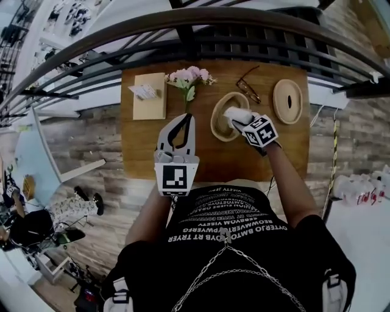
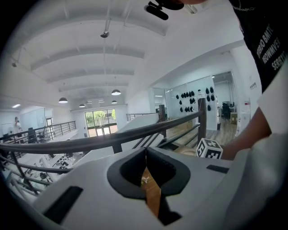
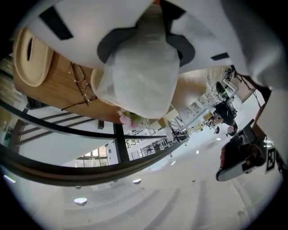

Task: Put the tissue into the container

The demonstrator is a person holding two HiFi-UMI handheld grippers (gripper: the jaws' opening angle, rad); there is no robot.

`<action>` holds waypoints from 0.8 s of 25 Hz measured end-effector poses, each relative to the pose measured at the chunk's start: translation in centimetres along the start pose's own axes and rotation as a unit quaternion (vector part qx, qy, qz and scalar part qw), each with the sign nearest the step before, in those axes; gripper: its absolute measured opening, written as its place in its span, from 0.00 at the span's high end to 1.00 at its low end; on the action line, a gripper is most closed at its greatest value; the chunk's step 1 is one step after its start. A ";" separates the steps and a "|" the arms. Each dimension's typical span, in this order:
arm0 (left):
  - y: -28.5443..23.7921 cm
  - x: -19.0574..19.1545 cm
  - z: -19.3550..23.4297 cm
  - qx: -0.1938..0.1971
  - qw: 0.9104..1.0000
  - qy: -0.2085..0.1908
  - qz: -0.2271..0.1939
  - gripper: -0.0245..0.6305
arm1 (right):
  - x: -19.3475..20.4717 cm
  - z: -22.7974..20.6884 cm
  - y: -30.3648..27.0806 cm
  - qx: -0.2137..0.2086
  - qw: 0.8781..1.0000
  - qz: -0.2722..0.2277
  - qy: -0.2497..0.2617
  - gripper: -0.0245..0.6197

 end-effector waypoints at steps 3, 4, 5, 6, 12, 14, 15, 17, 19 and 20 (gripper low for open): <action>0.3 0.6 -0.1 -0.008 1.000 0.005 0.012 0.92 | 0.4 -0.6 -2.2 -0.012 1.000 0.028 -0.005 0.78; 0.4 0.8 0.0 -0.011 1.000 0.006 0.014 0.92 | 0.3 -0.7 -2.8 -0.013 0.999 0.035 -0.008 0.77; 0.6 0.9 0.0 -0.014 1.000 0.006 0.016 0.92 | 0.1 -0.7 -3.3 -0.015 0.999 0.040 -0.011 0.77; 0.7 1.0 0.0 -0.015 1.000 0.006 0.018 0.92 | 0.0 -0.6 -3.7 -0.017 0.999 0.047 -0.014 0.77; 2.0 1.7 0.2 -0.017 1.000 -0.001 0.025 0.92 | 0.3 -0.3 -6.1 -0.036 0.992 0.121 -0.012 0.72; 2.5 1.6 0.1 -0.016 1.000 -0.003 0.022 0.92 | 0.0 -0.2 -6.0 -0.029 0.993 0.117 -0.016 0.53; 2.7 1.5 0.1 -0.016 1.000 -0.004 0.018 0.92 | -0.1 -0.2 -5.6 -0.017 0.994 0.110 -0.012 0.49; 3.5 1.1 0.1 -0.014 1.000 -0.008 0.012 0.92 | 0.0 -0.3 -4.4 0.013 0.995 0.095 -0.011 0.46; 4.4 0.8 0.2 -0.015 1.000 -0.012 0.006 0.92 | 0.2 -0.3 -2.7 0.038 0.996 0.072 -0.025 0.45; 4.9 0.7 0.2 -0.015 1.000 -0.014 0.002 0.92 | 0.2 -0.3 -1.8 0.050 0.997 0.058 -0.031 0.45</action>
Point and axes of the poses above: the fingertips, and each gripper's own axes: y backward along the fingers, z to its left, x out of its underside, the point moved 8 cm from there along y, backward along the fingers
